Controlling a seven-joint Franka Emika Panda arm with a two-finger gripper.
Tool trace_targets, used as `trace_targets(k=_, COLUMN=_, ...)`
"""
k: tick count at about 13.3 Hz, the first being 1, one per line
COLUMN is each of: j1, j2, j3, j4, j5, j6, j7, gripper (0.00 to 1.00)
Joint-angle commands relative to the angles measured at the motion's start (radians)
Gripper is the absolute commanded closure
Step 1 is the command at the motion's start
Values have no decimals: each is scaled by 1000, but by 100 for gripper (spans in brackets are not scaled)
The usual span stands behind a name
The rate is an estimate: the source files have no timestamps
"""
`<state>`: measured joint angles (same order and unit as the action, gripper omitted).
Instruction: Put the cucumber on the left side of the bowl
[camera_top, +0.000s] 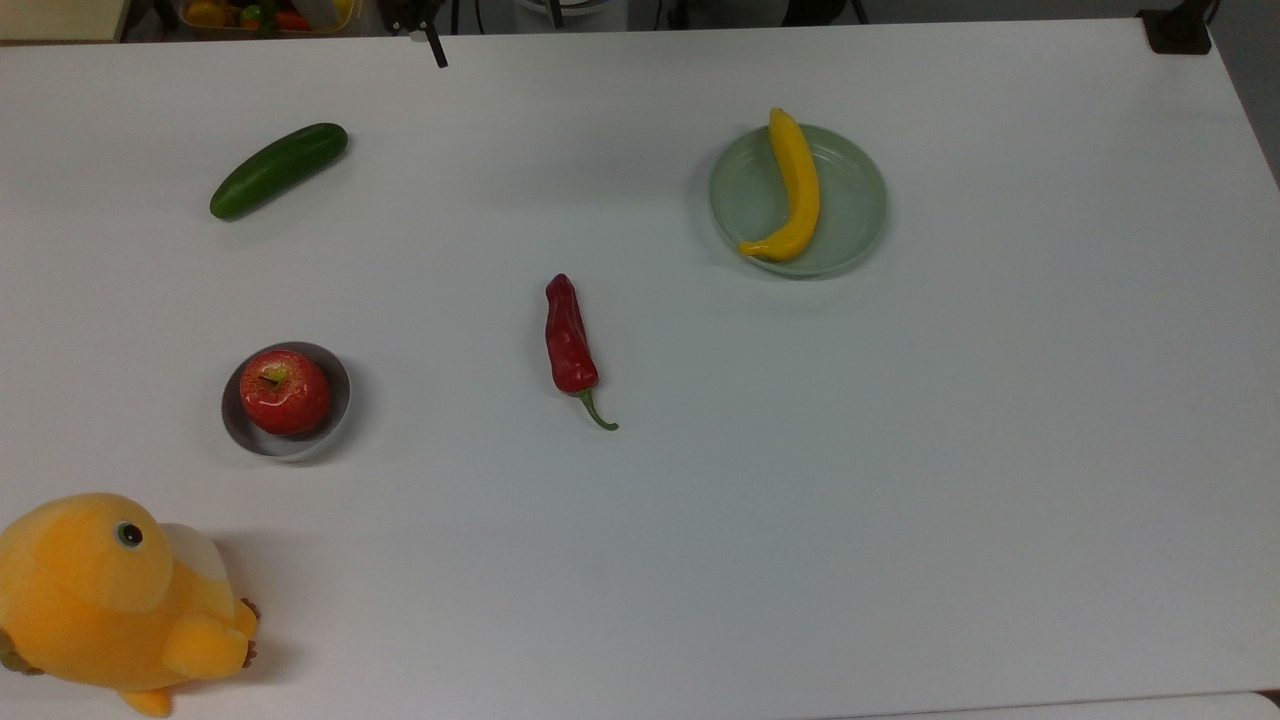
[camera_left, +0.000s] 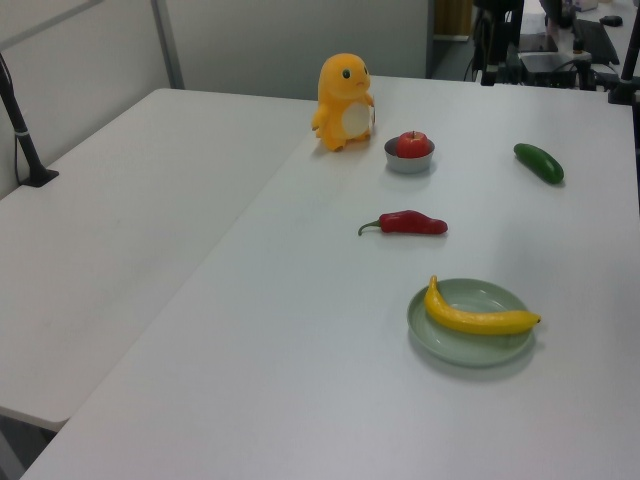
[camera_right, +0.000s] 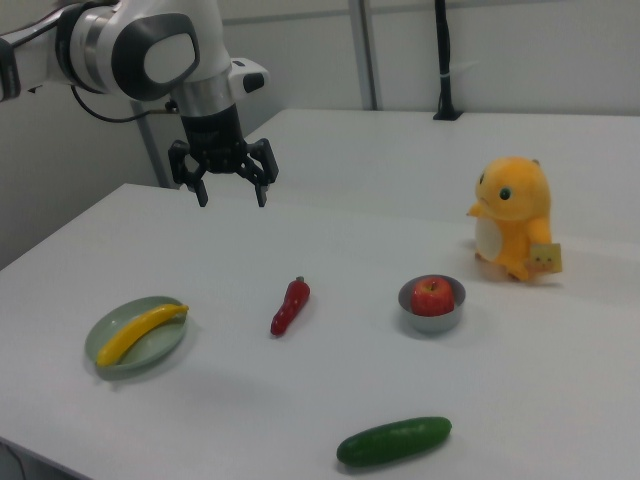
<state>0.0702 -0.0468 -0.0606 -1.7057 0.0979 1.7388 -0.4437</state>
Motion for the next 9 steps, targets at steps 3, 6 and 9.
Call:
trace_targets(k=3, j1=11, j2=19, j3=2, j4=-9, j5=-14, j6=-12, j7=-1, gripper=0)
trace_targets(k=6, j1=13, j2=21, j3=4, j4=-9, j5=-12, j6=-13, j7=0, gripper=0)
trace_targets(k=9, j1=29, j2=21, j3=12, j4=-23, j5=-12, j6=-13, j7=58, gripper=0)
